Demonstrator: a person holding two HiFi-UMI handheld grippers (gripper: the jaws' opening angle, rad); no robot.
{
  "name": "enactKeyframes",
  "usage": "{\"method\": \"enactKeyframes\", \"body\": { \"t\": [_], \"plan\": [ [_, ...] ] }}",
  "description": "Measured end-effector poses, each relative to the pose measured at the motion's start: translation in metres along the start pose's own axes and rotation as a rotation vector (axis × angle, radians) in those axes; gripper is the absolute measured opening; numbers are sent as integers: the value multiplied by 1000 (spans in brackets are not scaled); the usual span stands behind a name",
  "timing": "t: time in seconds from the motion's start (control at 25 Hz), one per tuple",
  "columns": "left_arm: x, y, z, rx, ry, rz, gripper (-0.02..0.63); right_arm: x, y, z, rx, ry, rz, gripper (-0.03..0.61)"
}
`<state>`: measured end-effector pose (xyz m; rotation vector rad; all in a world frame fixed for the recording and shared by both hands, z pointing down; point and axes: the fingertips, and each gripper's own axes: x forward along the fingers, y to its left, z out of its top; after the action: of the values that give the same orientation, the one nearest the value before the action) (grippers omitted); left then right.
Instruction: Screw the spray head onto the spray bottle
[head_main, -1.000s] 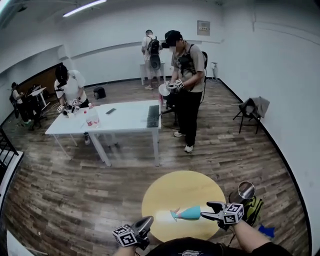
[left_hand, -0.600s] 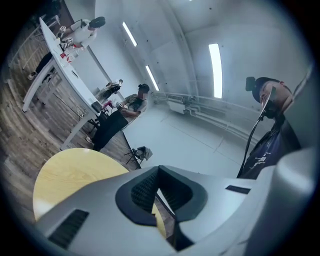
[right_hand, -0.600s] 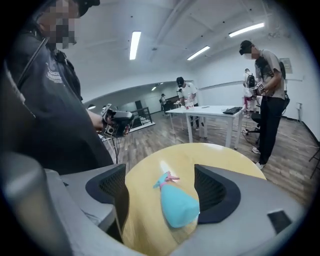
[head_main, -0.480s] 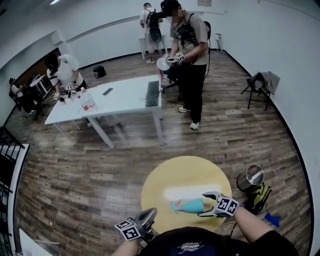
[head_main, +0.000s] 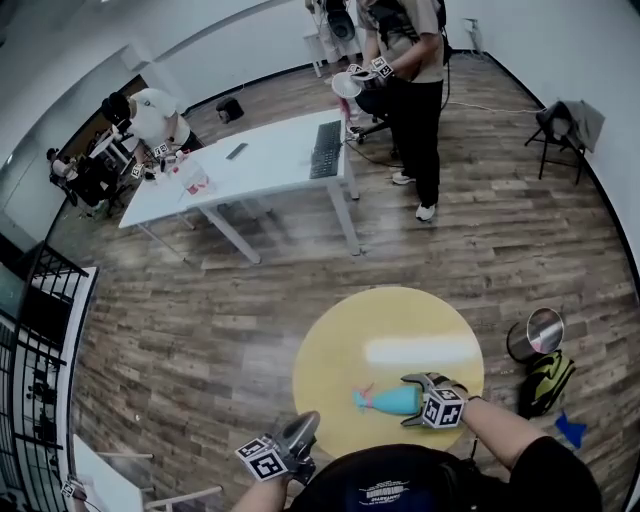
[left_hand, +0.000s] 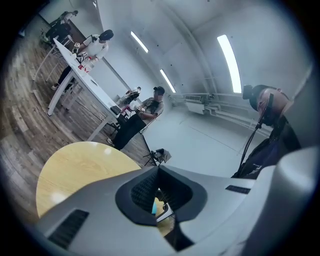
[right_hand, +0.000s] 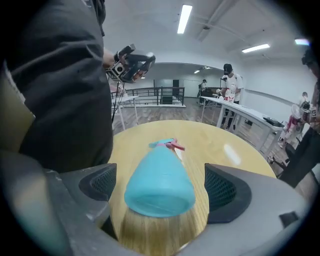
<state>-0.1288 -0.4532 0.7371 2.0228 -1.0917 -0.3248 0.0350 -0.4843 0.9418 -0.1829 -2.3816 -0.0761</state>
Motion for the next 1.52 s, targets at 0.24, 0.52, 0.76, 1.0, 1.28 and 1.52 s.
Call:
{"method": "enactKeyframes", "body": {
  "t": [0.24, 0.52, 0.76, 1.0, 1.28, 1.52],
  "plan": [
    [-5, 30, 4, -22, 39, 35, 3, 44, -8, -17, 6, 34, -53, 532],
    [-17, 48, 16, -47, 35, 19, 3, 47, -13, 3, 153, 17, -29, 459],
    [-48, 57, 54, -53, -8, -103, 3, -11, -45, 102, 275, -154, -197, 460],
    [-45, 20, 104, -30, 50, -321, 2, -101, -41, 209, 207, -239, -390, 460],
    [-21, -80, 131, -121, 148, -496, 100, -181, 10, 262, 14, -247, -427, 460],
    [9, -196, 67, -53, 213, -516, 342, -249, 68, 251, -148, -280, -325, 462]
  ]
}}
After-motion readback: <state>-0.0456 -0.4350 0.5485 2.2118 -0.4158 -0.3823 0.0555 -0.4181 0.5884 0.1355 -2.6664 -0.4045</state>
